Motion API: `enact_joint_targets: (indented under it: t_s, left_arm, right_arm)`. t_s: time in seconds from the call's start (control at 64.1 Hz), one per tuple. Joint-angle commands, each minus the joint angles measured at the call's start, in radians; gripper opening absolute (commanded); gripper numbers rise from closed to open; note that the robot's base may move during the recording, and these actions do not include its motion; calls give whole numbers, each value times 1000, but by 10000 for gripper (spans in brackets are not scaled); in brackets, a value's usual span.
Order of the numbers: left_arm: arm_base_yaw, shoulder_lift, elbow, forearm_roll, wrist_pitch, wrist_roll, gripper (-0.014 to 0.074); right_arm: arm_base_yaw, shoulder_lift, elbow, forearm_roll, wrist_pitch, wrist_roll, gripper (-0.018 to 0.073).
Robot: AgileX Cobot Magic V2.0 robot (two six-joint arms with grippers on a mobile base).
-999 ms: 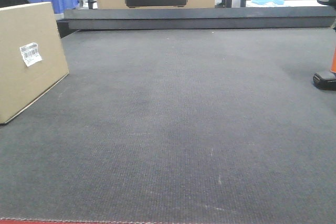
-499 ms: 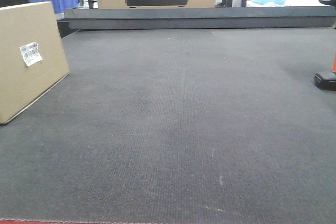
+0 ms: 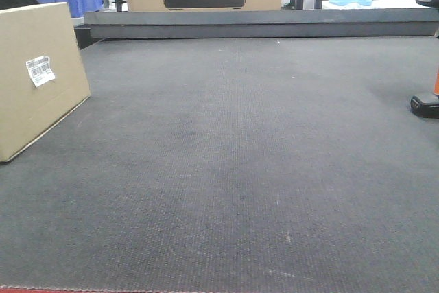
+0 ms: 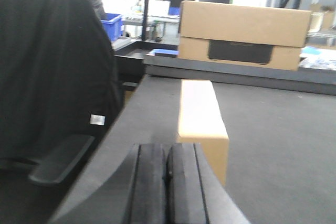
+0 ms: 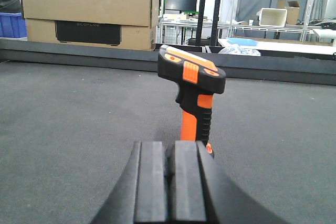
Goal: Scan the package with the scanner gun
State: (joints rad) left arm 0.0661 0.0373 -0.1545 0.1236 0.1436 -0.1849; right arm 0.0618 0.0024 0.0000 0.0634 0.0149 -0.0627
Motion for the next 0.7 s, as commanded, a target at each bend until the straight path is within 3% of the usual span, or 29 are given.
enact_joint_targets:
  t_s: [0.0,0.203,0.687]
  left_arm:
    - [-27,-21,71,-17,-86,1,-111]
    - [-65,-37,154,-85,-144,29,-111]
    - [-84,-37,154,-85,-153,52,-111]
  right_arm:
    - [1,-2,0,2,-22,-7,-162]
    - [1,-2,0,2,-22,-7,-162]
    - [1,-2,0,2,-22,-7,-162]
